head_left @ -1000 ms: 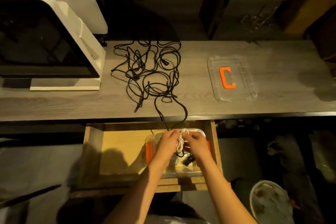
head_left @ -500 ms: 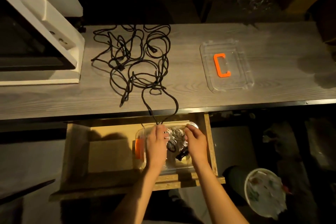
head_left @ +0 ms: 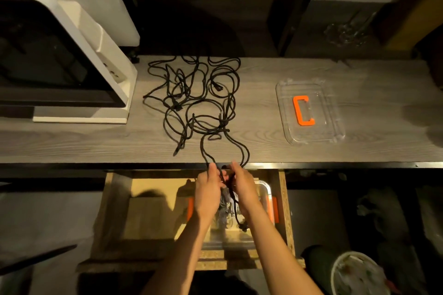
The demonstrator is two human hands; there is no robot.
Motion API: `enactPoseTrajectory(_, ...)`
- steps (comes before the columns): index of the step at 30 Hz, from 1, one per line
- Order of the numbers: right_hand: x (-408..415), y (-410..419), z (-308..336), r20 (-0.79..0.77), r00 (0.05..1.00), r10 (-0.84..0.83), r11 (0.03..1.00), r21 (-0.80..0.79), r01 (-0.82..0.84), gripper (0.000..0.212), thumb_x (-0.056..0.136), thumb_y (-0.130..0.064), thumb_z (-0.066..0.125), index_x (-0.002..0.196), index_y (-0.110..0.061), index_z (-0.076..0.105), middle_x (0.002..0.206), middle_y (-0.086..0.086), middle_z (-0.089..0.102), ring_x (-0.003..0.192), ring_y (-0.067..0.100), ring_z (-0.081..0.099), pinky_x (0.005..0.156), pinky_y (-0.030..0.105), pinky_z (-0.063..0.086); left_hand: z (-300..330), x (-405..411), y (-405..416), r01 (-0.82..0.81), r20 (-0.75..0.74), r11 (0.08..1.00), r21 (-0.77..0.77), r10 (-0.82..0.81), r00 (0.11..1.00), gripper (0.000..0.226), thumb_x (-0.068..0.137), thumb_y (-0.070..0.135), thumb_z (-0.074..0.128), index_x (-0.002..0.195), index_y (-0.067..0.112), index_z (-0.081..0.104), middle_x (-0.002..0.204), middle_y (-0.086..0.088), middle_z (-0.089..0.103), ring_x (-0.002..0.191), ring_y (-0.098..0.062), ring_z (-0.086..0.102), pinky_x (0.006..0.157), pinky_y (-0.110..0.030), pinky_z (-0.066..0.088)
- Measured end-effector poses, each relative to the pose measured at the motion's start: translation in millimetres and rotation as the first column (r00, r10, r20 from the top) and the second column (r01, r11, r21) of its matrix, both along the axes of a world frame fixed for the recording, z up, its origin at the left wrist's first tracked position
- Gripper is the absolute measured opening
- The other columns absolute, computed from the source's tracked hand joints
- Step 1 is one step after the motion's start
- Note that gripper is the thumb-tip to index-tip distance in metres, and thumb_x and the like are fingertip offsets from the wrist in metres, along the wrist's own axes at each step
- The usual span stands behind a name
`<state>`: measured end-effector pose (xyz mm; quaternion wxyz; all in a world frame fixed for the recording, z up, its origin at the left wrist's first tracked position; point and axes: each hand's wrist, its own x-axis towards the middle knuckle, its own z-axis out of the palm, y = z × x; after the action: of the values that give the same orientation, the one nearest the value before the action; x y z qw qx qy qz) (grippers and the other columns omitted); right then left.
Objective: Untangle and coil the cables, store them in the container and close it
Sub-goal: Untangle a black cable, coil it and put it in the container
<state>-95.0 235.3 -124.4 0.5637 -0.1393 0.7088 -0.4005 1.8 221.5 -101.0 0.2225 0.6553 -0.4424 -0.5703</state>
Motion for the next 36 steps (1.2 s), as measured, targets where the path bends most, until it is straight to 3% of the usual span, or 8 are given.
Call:
enactPoseTrajectory(3,3.6,-9.2,25.1,0.006,1.0,0.012,0.998,-0.065,-0.012,0.058,0.1,-0.053,0.038,0.102,-0.006,0.073,0.096,0.019,0.074,0.095,0.034,0.071,0.09,0.049,0.055,22.8,-2.5,-12.2,0.053,-0.015,0.992,-0.118,-0.055,0.998,0.023,0.104,0.019,0.045,0.112,0.018,0.067,0.098,-0.002,0.07,0.086,-0.012,0.068,0.074,-0.024,0.056)
enactPoseTrajectory(5,2.7,-18.4,42.0,0.093,0.995,-0.021,0.995,-0.095,0.03,0.061,0.101,-0.055,0.037,0.109,-0.005,0.07,0.091,0.016,0.074,0.078,0.032,0.071,0.07,0.043,0.057,41.2,-4.1,-21.7,0.05,-0.036,0.98,-0.192,-0.058,0.998,0.025,0.102,0.013,0.05,0.121,0.023,0.063,0.102,0.001,0.069,0.081,-0.005,0.068,0.065,-0.019,0.057)
enactPoseTrajectory(8,-3.1,-28.8,73.7,0.118,0.993,-0.017,0.986,-0.163,0.036,0.056,0.105,-0.05,0.033,0.103,-0.007,0.07,0.064,0.005,0.064,0.047,0.015,0.05,0.043,0.024,0.037,66.0,-3.4,-38.0,0.001,-0.033,0.957,-0.29,-0.011,0.999,0.02,0.101,0.013,0.053,0.109,0.024,0.067,0.097,0.009,0.069,0.078,0.006,0.067,0.062,-0.013,0.053)
enactPoseTrajectory(17,-19.4,-55.4,176.0,-0.054,0.999,-0.005,0.903,-0.429,-0.019,0.043,0.103,-0.048,0.04,0.1,-0.015,0.068,0.052,-0.006,0.039,0.043,0.006,0.031,0.041,0.02,0.024,120.1,-4.7,-81.5,-0.018,-0.263,0.988,-0.151,-0.023,0.965,0.041,0.107,0.042,0.031,0.115,0.019,0.064,0.111,-0.001,0.068,0.099,-0.013,0.065,0.08,-0.028,0.054)
enactPoseTrajectory(23,-29.6,-77.5,252.7,-0.175,0.984,0.012,0.87,-0.483,-0.097,0.05,0.106,-0.042,0.034,0.09,-0.014,0.072,0.048,-0.007,0.035,0.041,0.007,0.027,0.041,0.021,0.02,166.6,-4.5,-105.6,-0.098,-0.251,0.857,-0.506,-0.037,0.967,0.046,0.101,0.057,0.026,0.128,0.036,0.055,0.132,0.01,0.057,0.125,-0.008,0.052,0.101,-0.032,0.045)
enactPoseTrajectory(28,-35.6,-94.6,309.4,-0.229,0.973,0.021,0.791,-0.591,-0.157,0.049,0.106,-0.037,0.038,0.088,-0.008,0.073,0.046,-0.003,0.027,0.039,0.01,0.019,0.043,0.022,0.015,223.0,-6.2,-135.0,0.127,-0.241,0.708,-0.695,-0.396,0.886,0.058,0.098,0.052,0.024,0.151,0.031,0.034,0.154,0.013,0.039,0.14,0.005,0.033,0.107,-0.006,0.025)
enactPoseTrajectory(32,-36.0,-99.7,351.0,-0.238,0.971,0.026,0.701,-0.688,-0.187,0.047,0.107,-0.035,0.037,0.091,-0.007,0.071,0.043,-0.005,0.033,0.038,0.008,0.023,0.04,0.02,0.021,255.3,-11.4,-144.5,0.291,-0.206,0.619,-0.729,-0.605,0.77,0.053,0.101,0.053,0.032,0.136,0.022,0.056,0.124,0.006,0.067,0.128,0.006,0.049,0.113,-0.019,0.028)
enactPoseTrajectory(36,-42.1,-111.5,383.5,-0.246,0.969,0.004,0.648,-0.737,-0.19,0.05,0.106,-0.04,0.037,0.089,-0.011,0.074,0.049,-0.004,0.032,0.042,0.01,0.022,0.041,0.023,0.018,267.5,-9.0,-150.2,0.369,-0.148,0.613,-0.698,-0.628,0.764,0.022,0.097,0.031,0.055,0.111,0.017,0.065,0.097,-0.007,0.073,0.093,-0.005,0.069,0.089,-0.017,0.049)
